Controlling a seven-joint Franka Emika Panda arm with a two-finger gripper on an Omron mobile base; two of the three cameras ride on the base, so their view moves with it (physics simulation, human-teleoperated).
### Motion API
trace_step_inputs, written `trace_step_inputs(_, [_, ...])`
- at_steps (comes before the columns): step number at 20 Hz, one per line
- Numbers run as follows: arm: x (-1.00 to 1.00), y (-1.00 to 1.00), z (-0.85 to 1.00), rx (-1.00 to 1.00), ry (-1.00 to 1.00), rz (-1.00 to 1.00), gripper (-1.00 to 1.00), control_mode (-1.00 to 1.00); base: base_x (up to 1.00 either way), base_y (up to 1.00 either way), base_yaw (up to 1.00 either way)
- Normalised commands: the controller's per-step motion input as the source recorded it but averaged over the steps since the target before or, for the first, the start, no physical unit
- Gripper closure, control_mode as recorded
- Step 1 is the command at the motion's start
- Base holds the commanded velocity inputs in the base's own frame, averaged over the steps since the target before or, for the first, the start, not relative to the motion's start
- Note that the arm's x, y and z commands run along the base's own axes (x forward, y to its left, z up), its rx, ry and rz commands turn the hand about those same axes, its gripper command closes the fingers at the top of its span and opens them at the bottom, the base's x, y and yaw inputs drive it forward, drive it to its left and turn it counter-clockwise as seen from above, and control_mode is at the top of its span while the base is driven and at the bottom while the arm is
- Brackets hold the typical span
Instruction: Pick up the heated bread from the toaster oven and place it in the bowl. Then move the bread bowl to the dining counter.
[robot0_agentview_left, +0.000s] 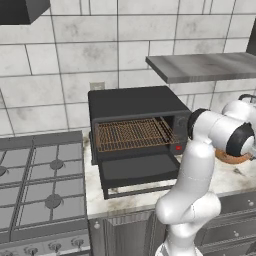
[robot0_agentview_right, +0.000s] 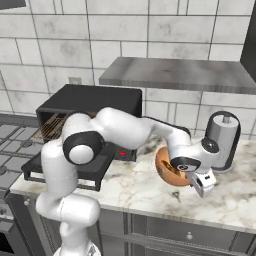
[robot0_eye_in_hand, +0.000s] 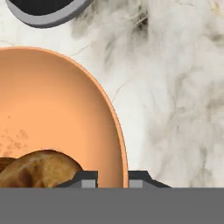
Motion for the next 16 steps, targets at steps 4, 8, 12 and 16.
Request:
trace_step_inputs(4, [-0.26,0.73,0.69,-0.08,-0.16,-0.07,1.0,-1.0,0.0,0.0,0.0])
trace_step_inputs(8, [-0.16,0.97,0.74,-0.18,-0.17,-0.12,1.0,-1.0,0.0,0.0,0.0])
trace_step_inputs(12, [-0.06,1.0,0.72,-0.21,-0.18,-0.13,1.0,-1.0,0.0,0.0,0.0])
trace_step_inputs(16, [-0.08,1.0,0.81,-0.22,-0.18,-0.09,1.0,-1.0,0.0,0.0,0.0])
